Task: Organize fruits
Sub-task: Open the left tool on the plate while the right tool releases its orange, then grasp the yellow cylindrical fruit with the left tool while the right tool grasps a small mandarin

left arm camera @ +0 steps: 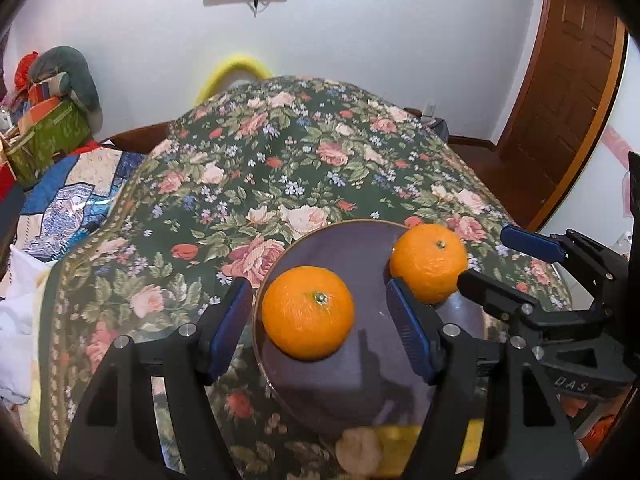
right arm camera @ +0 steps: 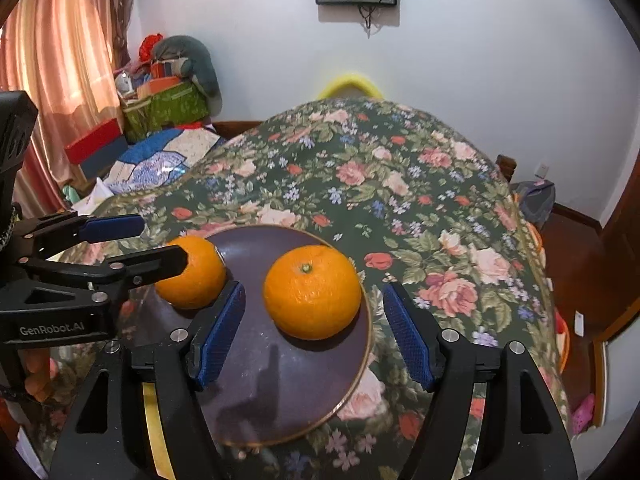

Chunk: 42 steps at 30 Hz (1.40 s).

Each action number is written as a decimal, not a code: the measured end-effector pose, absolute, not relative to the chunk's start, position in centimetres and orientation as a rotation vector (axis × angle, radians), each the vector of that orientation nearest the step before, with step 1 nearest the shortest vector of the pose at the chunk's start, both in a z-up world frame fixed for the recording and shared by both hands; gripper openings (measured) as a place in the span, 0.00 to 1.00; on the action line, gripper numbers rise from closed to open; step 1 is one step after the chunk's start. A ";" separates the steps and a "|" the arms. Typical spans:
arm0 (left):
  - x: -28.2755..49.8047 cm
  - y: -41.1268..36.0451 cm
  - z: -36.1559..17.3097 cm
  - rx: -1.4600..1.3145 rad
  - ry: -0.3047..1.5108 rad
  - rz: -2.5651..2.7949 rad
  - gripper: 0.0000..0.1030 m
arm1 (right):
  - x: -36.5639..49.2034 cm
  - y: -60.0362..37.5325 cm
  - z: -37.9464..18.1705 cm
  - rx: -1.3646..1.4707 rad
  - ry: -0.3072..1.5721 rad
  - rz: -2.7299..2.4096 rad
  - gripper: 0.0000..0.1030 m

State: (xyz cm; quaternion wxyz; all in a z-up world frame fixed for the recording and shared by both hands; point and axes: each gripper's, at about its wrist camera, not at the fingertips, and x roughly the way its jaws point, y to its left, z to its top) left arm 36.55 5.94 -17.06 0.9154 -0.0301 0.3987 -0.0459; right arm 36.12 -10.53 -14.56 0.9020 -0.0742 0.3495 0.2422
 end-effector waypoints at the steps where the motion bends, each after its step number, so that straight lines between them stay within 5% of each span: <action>1: 36.2 6.0 -16.7 -0.064 0.816 -0.093 0.67 | 35.9 -10.7 -14.2 -0.151 0.719 0.500 0.67; 24: 23.0 5.9 -10.2 -0.033 0.739 -0.056 0.75 | 25.2 -12.8 -8.8 -0.135 0.629 0.500 0.69; 38: 18.5 5.7 -14.7 -0.019 0.827 -0.045 0.75 | 22.1 -13.4 -12.8 -0.126 0.729 0.509 0.70; 42: 18.6 5.6 -17.1 -0.040 0.891 -0.059 0.65 | 21.9 -13.9 -14.0 -0.134 0.754 0.492 0.70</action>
